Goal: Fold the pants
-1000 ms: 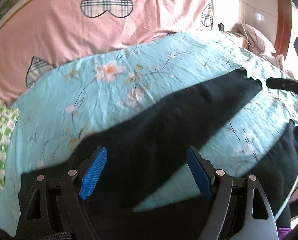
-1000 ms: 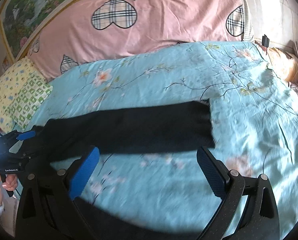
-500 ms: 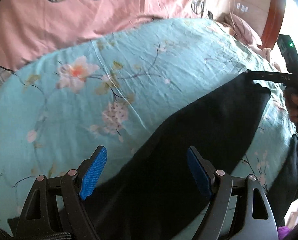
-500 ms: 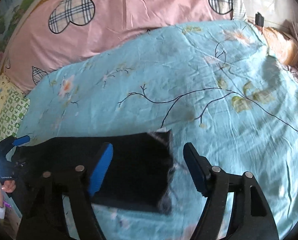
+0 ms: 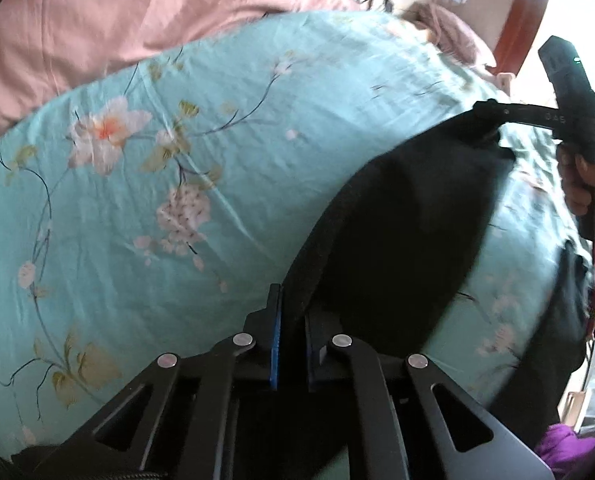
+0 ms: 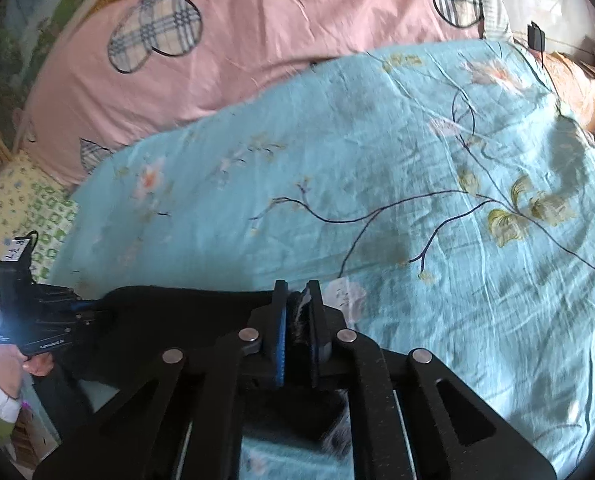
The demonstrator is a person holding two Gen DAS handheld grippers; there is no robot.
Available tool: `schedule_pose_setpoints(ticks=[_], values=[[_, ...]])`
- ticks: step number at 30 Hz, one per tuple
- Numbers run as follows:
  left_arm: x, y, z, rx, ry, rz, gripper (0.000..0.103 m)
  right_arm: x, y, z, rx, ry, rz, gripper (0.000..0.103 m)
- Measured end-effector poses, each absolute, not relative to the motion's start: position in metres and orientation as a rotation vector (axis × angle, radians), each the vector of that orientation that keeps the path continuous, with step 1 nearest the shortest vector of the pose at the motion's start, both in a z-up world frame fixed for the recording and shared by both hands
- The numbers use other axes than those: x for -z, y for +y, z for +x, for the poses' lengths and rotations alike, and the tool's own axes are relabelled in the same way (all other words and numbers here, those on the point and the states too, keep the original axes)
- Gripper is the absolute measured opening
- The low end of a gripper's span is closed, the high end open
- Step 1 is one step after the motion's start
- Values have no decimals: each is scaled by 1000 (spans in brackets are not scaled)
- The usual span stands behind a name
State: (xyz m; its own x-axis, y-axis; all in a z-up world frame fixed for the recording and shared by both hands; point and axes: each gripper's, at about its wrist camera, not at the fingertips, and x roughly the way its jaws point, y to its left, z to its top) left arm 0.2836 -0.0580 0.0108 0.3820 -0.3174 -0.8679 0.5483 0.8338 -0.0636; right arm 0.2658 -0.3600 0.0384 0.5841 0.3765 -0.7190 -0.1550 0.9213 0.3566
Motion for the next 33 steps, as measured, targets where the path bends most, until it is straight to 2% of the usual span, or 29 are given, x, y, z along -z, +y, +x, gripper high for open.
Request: schedule_pose_setpoints(ticks=[12,24,33], values=[[-60,-54,184,623,949,223,6,-76,-370,185,-396,821,289,9],[-56,-48,101,643,934,181,5,-65,-380,100,-467,777,296,9],[-47,-46,66,645,934,195,6,-48,-386,51,-487,781,281,9]])
